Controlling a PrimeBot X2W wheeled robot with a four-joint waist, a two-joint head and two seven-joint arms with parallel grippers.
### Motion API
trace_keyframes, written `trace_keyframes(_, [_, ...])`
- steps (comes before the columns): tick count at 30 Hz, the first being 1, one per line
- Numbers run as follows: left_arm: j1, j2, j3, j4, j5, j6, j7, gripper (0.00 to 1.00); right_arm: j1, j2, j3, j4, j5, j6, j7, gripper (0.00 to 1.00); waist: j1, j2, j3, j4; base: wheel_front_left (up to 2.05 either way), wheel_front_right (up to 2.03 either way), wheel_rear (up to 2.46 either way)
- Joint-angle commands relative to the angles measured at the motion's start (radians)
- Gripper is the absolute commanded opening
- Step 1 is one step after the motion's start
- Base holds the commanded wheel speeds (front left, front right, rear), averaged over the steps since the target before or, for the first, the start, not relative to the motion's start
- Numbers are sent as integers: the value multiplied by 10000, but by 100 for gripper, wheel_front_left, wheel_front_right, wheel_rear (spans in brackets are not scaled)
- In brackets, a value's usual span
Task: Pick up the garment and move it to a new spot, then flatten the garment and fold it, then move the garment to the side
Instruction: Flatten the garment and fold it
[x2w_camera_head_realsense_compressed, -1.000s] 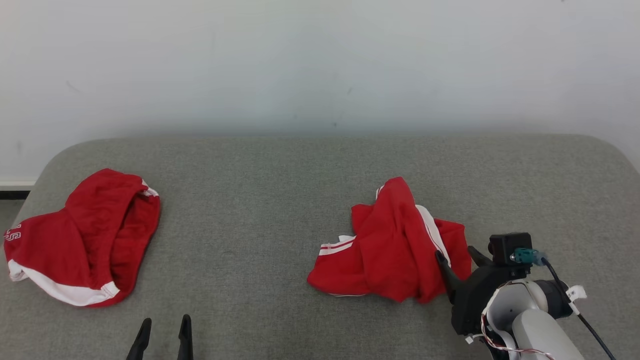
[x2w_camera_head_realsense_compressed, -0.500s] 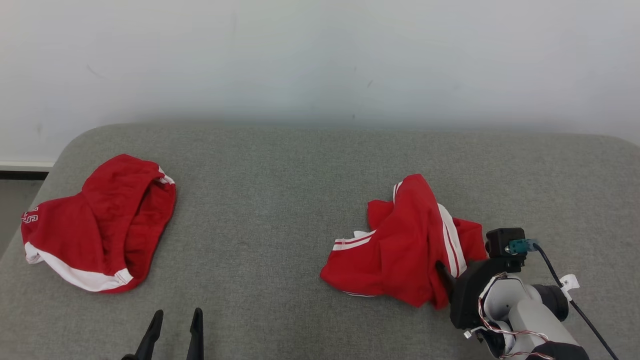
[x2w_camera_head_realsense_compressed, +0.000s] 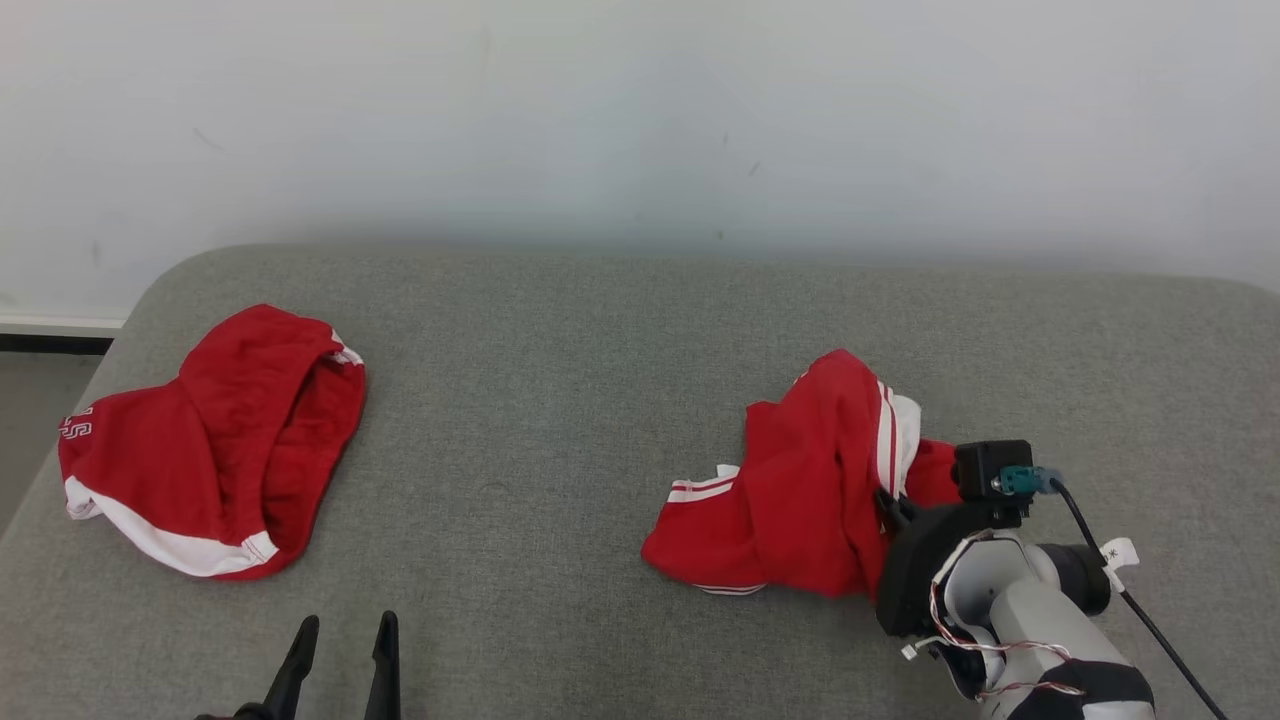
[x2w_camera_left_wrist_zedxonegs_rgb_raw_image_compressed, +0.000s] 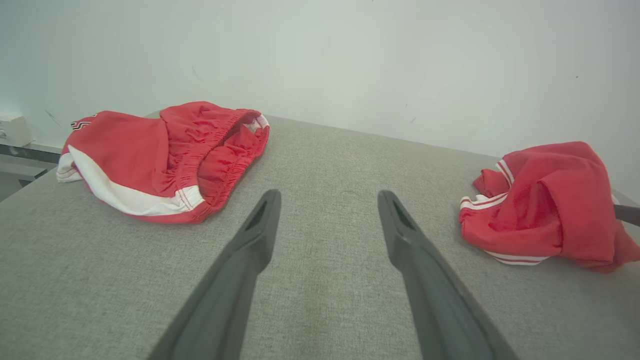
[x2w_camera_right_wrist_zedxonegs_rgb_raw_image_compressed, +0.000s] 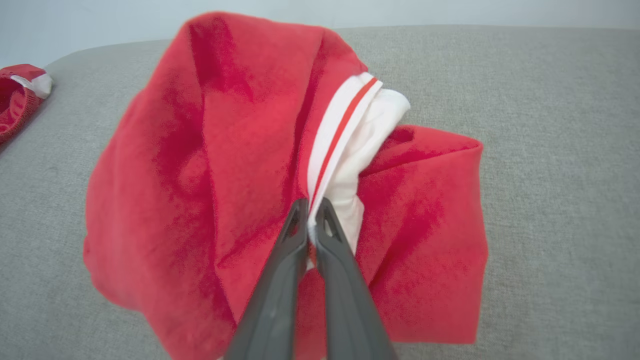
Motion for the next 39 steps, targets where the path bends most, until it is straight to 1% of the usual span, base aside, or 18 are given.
trace_keyframes(1, [-25, 53, 61, 28, -127, 36, -28, 100, -319, 13, 156, -95, 74, 8, -325, 0, 0, -1, -89, -18, 0, 0, 0])
trace_keyframes(4, [16, 57, 153, 9, -181, 96, -50, 100, -667, 58, 487, -398, 229, 8, -569, 0, 0, -1, -139, -100, 0, 0, 0])
trace_keyframes(7, [55, 31, 234, -45, -209, 123, -62, 100, -1127, 132, 1025, -921, 495, 8, -752, 0, 0, -1, -157, -187, 0, 0, 0])
trace_keyframes(16, [144, -101, 357, -127, -201, 164, -89, 100, -3012, 258, 3225, -2594, 1329, 8, -1006, 0, 0, -1, -102, -350, 0, 0, 0])
trace_keyframes(19, [104, -152, 346, -108, -168, 132, -95, 100, -3768, 277, 3563, -2859, 1504, 8, -1269, 0, 0, -1, -73, -338, 0, 0, 0])
trace_keyframes(21, [93, -167, 345, -100, -158, 119, -97, 100, -3987, 279, 3559, -2901, 1559, 8, -1405, 0, 0, -1, -70, -332, 0, 0, 0])
trace_keyframes(25, [85, -189, 390, -98, -158, 53, -100, 100, -4590, 289, 3221, -2918, 1510, 8, -2141, 0, 0, -1, -48, -326, 0, 0, 0])
trace_keyframes(28, [106, -211, 448, -114, -148, 46, -92, 100, -4477, 290, 2848, -2647, 1247, 8, -2418, 0, 0, -1, -40, -342, 0, 0, 0])
trace_keyframes(30, [135, -233, 481, -121, -137, 24, -91, 100, -4100, 128, 2534, -2289, 966, 8, -2401, 0, 0, -1, -23, -385, 0, 0, 0])
trace_keyframes(32, [149, -249, 495, -119, -116, 0, -91, 100, -3684, -179, 2098, -1935, 569, 7, -2426, 0, 0, -1, 12, -440, 0, 0, 0])
trace_keyframes(39, [73, -335, 542, -76, -56, -30, -91, 100, -1571, -1119, -7, -704, -898, 7, -2218, 0, 0, -1, 85, -680, 0, 0, 0])
